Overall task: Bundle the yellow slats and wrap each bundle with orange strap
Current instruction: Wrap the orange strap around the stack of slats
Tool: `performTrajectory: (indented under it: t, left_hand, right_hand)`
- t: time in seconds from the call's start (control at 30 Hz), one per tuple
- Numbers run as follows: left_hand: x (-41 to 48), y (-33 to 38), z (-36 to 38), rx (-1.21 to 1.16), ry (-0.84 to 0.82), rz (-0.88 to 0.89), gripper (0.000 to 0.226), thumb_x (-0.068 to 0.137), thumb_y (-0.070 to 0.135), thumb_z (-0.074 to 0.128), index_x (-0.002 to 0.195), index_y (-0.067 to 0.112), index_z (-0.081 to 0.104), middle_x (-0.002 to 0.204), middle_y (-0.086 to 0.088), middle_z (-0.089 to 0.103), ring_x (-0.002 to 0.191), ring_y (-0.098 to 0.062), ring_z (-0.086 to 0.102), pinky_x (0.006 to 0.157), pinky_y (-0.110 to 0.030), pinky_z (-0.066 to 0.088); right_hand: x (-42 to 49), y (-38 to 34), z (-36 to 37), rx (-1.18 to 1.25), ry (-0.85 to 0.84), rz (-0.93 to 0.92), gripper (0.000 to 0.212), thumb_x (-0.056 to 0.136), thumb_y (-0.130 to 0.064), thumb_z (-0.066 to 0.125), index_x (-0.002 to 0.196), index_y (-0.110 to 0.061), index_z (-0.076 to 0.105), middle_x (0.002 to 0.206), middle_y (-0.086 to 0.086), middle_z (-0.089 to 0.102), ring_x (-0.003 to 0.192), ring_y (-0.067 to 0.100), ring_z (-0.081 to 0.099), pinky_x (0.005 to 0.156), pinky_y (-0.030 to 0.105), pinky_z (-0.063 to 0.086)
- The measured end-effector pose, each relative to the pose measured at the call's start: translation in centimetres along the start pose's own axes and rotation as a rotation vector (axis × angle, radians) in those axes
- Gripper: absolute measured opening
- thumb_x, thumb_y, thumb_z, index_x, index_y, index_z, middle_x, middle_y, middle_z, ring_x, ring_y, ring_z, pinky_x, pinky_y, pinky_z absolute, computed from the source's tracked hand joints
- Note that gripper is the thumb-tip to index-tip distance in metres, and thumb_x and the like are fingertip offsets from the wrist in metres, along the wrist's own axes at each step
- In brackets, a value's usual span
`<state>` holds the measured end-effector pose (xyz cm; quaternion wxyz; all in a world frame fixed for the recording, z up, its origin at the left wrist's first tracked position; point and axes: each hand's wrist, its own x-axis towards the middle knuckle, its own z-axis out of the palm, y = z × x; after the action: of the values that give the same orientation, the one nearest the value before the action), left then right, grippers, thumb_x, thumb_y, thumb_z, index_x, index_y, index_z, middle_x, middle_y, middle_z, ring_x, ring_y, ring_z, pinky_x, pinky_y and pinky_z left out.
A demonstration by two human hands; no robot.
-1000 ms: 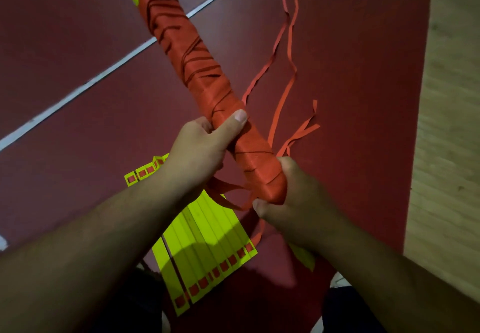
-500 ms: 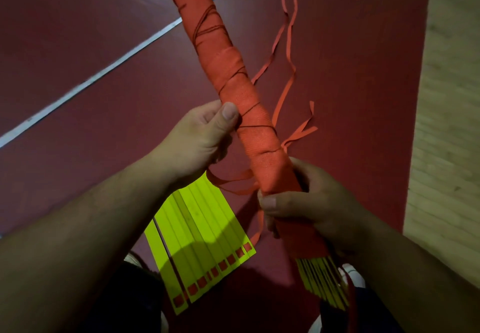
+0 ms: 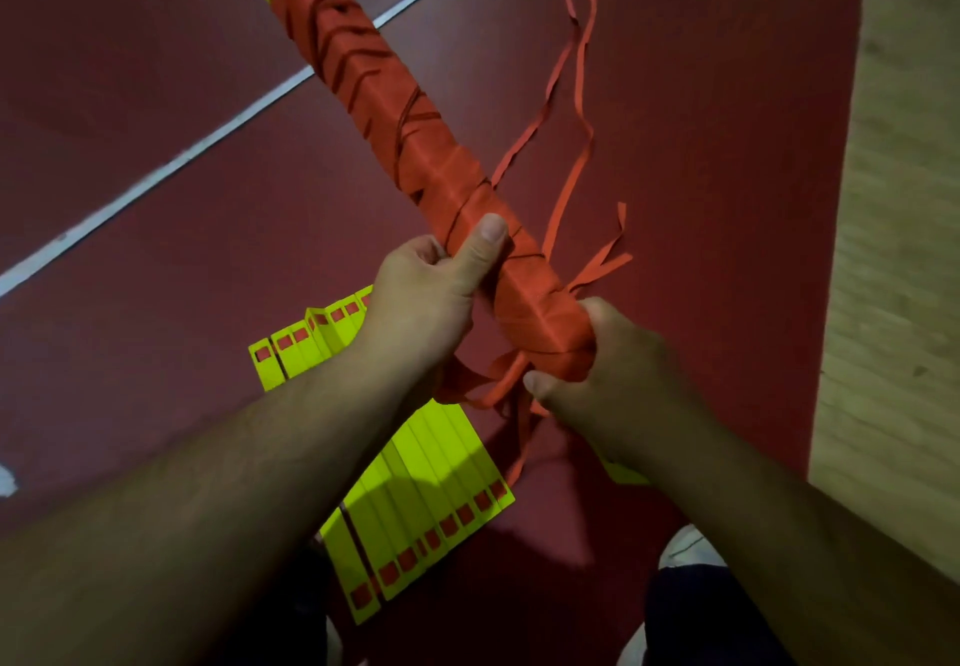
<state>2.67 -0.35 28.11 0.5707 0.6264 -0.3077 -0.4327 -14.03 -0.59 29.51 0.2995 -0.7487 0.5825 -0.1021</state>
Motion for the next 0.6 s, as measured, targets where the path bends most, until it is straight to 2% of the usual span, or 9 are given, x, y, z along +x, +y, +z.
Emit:
performTrajectory:
  t: [0.07, 0.13, 0.2, 0.27, 0.33, 0.4, 0.43, 0.5, 0.6]
  left_hand:
    - [0.2, 0.4, -0.2, -0.028, -0.074, 0.060, 0.048, 0.080, 0.052, 0.068, 0.082, 0.009, 0.047, 0.053, 0.003, 0.027, 0.037, -0.005, 0.023, 0.036, -0.017, 0.021]
    - [0.5, 0.7, -0.6, -0.049, -0.149, 0.109, 0.052, 0.081, 0.052, 0.072, 0.095, 0.007, 0.052, 0.059, 0.000, 0.025, 0.040, -0.005, 0.023, 0.037, -0.017, 0.022]
    - [0.9, 0.8, -1.3, -0.052, -0.218, 0.134, 0.050, 0.082, 0.047, 0.073, 0.098, 0.005, 0.052, 0.061, -0.001, 0.025, 0.041, -0.005, 0.023, 0.037, -0.017, 0.022]
    - [1.2, 1.0, -2.0, -0.040, -0.285, 0.148, 0.039, 0.084, 0.040, 0.069, 0.092, 0.007, 0.050, 0.058, 0.003, 0.031, 0.039, -0.004, 0.024, 0.037, -0.016, 0.023]
    - [1.3, 1.5, -2.5, -0.030, -0.346, 0.175, 0.026, 0.088, 0.033, 0.068, 0.084, 0.017, 0.047, 0.051, 0.014, 0.037, 0.038, -0.001, 0.026, 0.037, -0.014, 0.025]
    - [1.3, 2.0, -2.8, -0.046, -0.394, 0.195, 0.028, 0.087, 0.038, 0.070, 0.084, 0.020, 0.049, 0.049, 0.015, 0.042, 0.038, 0.001, 0.028, 0.037, -0.013, 0.026]
    - [1.3, 2.1, -2.9, -0.063, -0.420, 0.204, 0.031, 0.081, 0.047, 0.069, 0.085, 0.020, 0.054, 0.052, 0.014, 0.042, 0.038, 0.000, 0.029, 0.037, -0.014, 0.026]
    - [1.3, 2.2, -3.0, -0.092, -0.488, 0.214, 0.039, 0.072, 0.061, 0.070, 0.083, 0.024, 0.064, 0.060, -0.005, 0.036, 0.041, -0.003, 0.030, 0.039, -0.015, 0.029]
    - [1.1, 2.4, -2.8, -0.097, -0.491, 0.213, 0.038, 0.074, 0.066, 0.071, 0.074, 0.028, 0.065, 0.067, -0.012, 0.036, 0.040, -0.006, 0.032, 0.039, -0.015, 0.031]
  right_hand:
    - [0.0, 0.2, -0.2, 0.019, 0.025, -0.018, 0.042, 0.071, -0.045, 0.078, 0.103, -0.028, 0.057, 0.087, -0.008, 0.065, 0.084, 0.018, 0.062, 0.066, 0.029, 0.043]
    - [-0.1, 0.2, -0.3, 0.072, 0.045, -0.036, 0.038, 0.069, -0.042, 0.079, 0.098, -0.028, 0.059, 0.081, -0.010, 0.064, 0.076, 0.011, 0.060, 0.059, 0.019, 0.041]
    - [-0.1, 0.2, -0.7, 0.114, 0.066, -0.046, 0.034, 0.067, -0.039, 0.081, 0.092, -0.027, 0.061, 0.077, -0.011, 0.064, 0.070, 0.004, 0.057, 0.058, 0.012, 0.040]
    - [-0.1, 0.1, -1.4, 0.180, 0.071, -0.034, 0.030, 0.065, -0.035, 0.085, 0.085, -0.026, 0.064, 0.075, -0.008, 0.065, 0.067, 0.003, 0.059, 0.056, 0.013, 0.042]
    - [-0.4, -0.4, -2.4, 0.294, 0.038, -0.016, 0.026, 0.065, -0.028, 0.087, 0.079, -0.023, 0.066, 0.071, -0.004, 0.066, 0.059, 0.002, 0.059, 0.052, 0.016, 0.044]
    - [-0.8, -0.9, -3.1, 0.428, -0.045, -0.020, 0.026, 0.064, -0.025, 0.089, 0.079, -0.018, 0.068, 0.072, 0.002, 0.069, 0.059, 0.007, 0.062, 0.052, 0.022, 0.051]
    - [-1.0, -1.1, -3.3, 0.479, -0.097, -0.025, 0.029, 0.063, -0.025, 0.090, 0.082, -0.018, 0.070, 0.075, 0.005, 0.071, 0.062, 0.014, 0.066, 0.057, 0.030, 0.056]
    - [-1.4, -1.3, -3.5, 0.591, -0.196, -0.016, 0.030, 0.063, -0.022, 0.090, 0.086, -0.016, 0.071, 0.080, 0.011, 0.073, 0.066, 0.023, 0.068, 0.059, 0.042, 0.059]
    - [-1.5, -1.3, -3.5, 0.792, -0.335, 0.031, 0.032, 0.064, -0.017, 0.082, 0.091, -0.007, 0.067, 0.085, 0.022, 0.071, 0.062, 0.028, 0.066, 0.053, 0.037, 0.056]
